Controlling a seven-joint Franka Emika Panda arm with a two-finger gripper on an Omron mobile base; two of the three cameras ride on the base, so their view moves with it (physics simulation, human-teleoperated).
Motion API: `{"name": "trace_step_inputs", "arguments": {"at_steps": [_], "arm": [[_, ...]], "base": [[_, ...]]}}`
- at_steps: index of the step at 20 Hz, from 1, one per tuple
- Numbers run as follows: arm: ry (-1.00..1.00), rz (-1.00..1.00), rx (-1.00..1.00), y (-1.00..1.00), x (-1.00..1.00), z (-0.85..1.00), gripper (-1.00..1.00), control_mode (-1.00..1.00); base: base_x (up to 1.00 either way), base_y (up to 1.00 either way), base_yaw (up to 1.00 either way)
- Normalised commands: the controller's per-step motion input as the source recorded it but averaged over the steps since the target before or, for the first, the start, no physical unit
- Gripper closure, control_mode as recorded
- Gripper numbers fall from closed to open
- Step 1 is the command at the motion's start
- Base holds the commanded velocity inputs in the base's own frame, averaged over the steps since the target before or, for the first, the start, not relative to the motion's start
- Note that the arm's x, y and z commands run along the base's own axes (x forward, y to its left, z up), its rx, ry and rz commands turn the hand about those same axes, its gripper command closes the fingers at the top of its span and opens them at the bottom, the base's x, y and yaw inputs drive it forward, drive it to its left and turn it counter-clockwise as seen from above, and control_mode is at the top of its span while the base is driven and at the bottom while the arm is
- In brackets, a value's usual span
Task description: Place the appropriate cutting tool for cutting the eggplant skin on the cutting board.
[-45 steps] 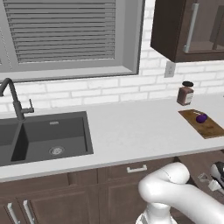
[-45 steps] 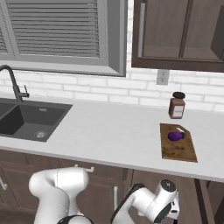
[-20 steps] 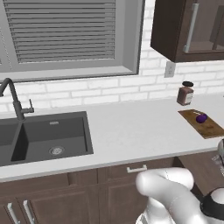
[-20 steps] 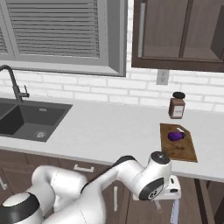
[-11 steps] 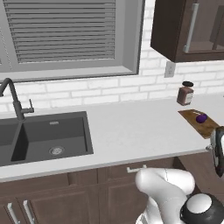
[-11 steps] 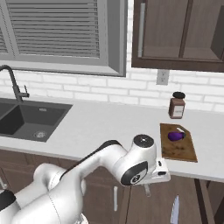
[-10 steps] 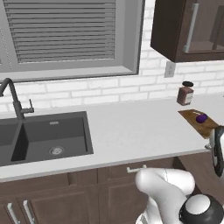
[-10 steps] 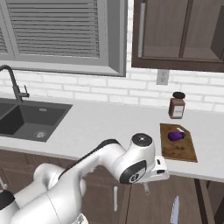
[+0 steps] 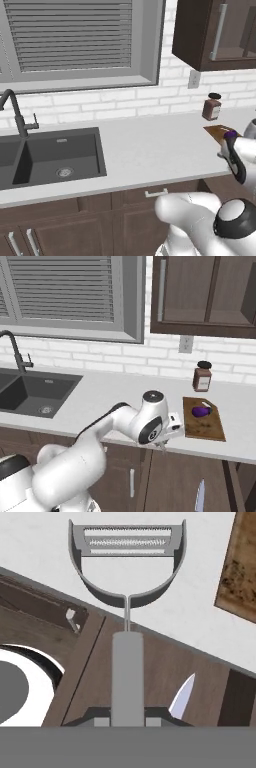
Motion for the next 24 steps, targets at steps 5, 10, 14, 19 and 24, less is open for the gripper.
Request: {"name": "trace_step_inputs", "arguments": {"at_steps": [5, 10, 14, 19, 24], "arm": [[0.04, 0.05, 0.05, -0.24, 0.93, 0.0, 1.0, -1.0], [0.0, 0.01, 0.05, -0.21, 0.57, -0.01, 1.0, -1.0], [-0.03, 0.0, 0.05, -0.27, 0.4, 0.0, 1.0, -1.0], [0.0, 0.0, 0.05, -0.4, 0.26, -0.09, 1.0, -1.0], [0.0, 0.0, 0.01, -0.21, 0.27, -0.44, 1.0, -1.0]], "base": [[0.0, 0.0, 0.0], [0.0, 0.0, 0.0], [0.0, 0.0, 0.0], [0.0, 0.0, 0.0], [0.0, 0.0, 0.0]]}}
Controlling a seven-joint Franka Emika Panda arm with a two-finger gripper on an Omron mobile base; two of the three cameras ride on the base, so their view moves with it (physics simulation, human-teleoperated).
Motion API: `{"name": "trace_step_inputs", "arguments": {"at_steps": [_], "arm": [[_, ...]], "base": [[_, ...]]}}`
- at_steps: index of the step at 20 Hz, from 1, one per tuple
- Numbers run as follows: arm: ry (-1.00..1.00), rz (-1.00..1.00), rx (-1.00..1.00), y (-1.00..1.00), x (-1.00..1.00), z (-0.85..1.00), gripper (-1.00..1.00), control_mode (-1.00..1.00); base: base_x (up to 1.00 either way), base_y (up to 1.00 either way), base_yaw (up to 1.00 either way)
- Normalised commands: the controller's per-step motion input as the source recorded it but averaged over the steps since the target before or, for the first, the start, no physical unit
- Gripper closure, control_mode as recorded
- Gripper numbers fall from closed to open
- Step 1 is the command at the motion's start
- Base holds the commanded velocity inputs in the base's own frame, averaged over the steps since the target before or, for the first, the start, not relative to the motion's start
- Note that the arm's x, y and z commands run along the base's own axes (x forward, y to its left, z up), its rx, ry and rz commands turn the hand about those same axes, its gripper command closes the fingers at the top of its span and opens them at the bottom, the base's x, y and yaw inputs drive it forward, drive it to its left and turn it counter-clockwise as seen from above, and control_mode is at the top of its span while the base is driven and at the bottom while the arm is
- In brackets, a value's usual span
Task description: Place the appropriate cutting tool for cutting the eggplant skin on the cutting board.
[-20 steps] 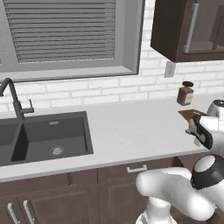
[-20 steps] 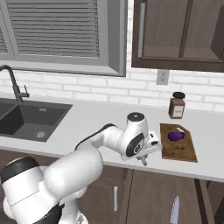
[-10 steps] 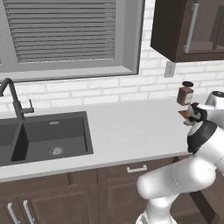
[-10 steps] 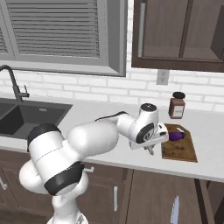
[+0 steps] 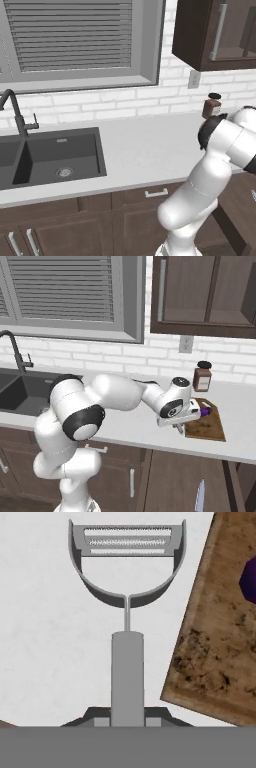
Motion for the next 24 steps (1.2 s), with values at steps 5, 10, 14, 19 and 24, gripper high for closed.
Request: {"name": "trace_step_inputs", "arguments": {"at_steps": [5, 10, 14, 19, 24], "arm": [[-0.03, 0.0, 0.02, -0.43, 0.09, -0.15, 1.0, -1.0], [-0.04, 0.0, 0.02, -0.26, 0.15, -0.14, 1.0, -1.0], [0.0, 0.0, 0.02, -0.28, 0.24, -0.18, 1.0, -1.0], [0.0, 0.0, 0.01, -0.32, 0.4, -0.02, 1.0, -1.0], [0.0, 0.0, 0.0, -0.03, 0.28, -0.28, -1.0, -1.0]], "base": [[0.0, 0.0, 0.0], [0.0, 0.0, 0.0], [0.0, 0.0, 0.0], [0.0, 0.0, 0.0], [0.0, 0.0, 0.0]]}}
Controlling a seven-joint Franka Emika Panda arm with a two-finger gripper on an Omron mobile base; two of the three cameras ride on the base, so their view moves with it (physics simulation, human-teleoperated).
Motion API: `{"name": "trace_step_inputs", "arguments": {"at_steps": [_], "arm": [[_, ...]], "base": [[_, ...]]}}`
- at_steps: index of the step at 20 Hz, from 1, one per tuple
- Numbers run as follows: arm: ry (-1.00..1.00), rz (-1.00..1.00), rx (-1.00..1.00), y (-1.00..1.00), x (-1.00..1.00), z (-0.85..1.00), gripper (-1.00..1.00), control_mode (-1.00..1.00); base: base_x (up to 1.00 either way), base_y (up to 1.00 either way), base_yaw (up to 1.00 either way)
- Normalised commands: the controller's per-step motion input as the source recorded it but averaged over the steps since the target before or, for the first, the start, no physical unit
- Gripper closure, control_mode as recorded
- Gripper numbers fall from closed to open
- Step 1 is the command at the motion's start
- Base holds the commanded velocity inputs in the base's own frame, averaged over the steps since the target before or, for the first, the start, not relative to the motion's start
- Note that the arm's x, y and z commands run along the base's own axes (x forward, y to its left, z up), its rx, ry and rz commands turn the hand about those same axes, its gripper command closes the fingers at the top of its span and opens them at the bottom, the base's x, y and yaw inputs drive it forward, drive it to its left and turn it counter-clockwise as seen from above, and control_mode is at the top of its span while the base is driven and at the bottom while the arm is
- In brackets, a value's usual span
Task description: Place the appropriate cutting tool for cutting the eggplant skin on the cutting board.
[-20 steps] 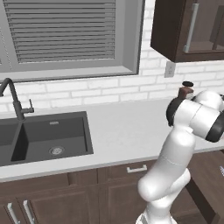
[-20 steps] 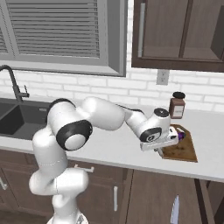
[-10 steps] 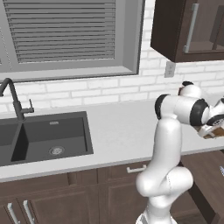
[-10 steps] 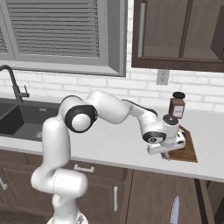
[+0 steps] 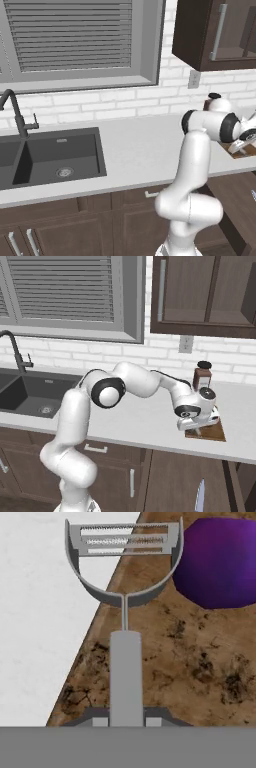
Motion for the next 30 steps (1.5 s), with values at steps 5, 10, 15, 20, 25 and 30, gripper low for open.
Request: {"name": "trace_step_inputs", "arguments": {"at_steps": [5, 10, 15, 20, 25, 30], "arm": [[-0.08, 0.0, 0.0, 0.04, 0.0, -0.46, -1.0, -1.0], [-0.22, 0.0, 0.0, 0.01, -0.33, 0.18, -1.0, -1.0], [-0.14, 0.0, -0.06, 0.33, -0.64, 0.89, -1.0, -1.0], [-0.03, 0.0, -0.13, 0.56, -0.68, 1.0, -1.0, -1.0], [0.03, 0.0, -0.12, 0.64, -0.63, 1.0, -1.0, -1.0], [0.08, 0.0, -0.11, 0.8, -0.53, 0.93, -1.0, -1.0]], "base": [[0.0, 0.0, 0.0], [0.0, 0.0, 0.0], [0.0, 0.0, 0.0], [0.0, 0.0, 0.0], [0.0, 0.0, 0.0], [0.0, 0.0, 0.0]]}}
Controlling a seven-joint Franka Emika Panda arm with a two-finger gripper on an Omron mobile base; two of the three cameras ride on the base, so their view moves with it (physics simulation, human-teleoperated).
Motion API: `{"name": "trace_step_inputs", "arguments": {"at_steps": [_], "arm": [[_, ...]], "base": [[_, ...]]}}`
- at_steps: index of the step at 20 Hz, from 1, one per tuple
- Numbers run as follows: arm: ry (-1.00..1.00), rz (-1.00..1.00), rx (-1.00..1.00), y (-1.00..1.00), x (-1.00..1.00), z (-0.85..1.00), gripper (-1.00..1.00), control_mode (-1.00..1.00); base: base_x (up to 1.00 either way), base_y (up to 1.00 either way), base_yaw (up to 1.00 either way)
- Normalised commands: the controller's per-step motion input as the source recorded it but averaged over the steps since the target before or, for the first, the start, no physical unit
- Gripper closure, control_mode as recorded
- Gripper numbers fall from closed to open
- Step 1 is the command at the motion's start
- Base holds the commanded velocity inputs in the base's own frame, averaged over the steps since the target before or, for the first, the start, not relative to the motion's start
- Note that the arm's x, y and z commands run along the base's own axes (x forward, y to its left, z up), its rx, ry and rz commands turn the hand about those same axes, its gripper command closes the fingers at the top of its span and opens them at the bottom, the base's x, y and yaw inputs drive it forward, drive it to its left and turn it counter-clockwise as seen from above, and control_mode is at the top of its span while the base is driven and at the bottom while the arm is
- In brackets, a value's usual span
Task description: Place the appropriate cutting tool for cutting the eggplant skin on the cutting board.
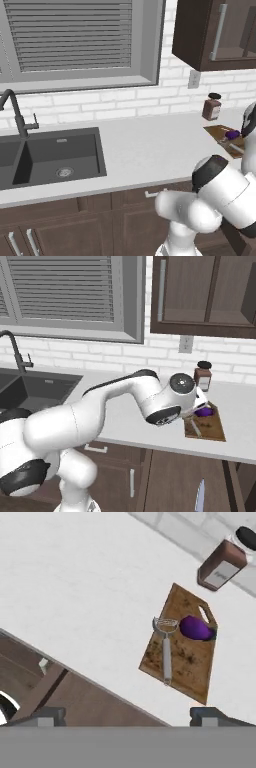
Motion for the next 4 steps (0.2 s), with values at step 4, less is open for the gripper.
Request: {"name": "trace_step_inputs", "arguments": {"at_steps": [4], "arm": [[0.12, 0.0, -0.12, 0.96, -0.42, 0.69, -1.0, -1.0]], "base": [[0.0, 0.0, 0.0]]}}
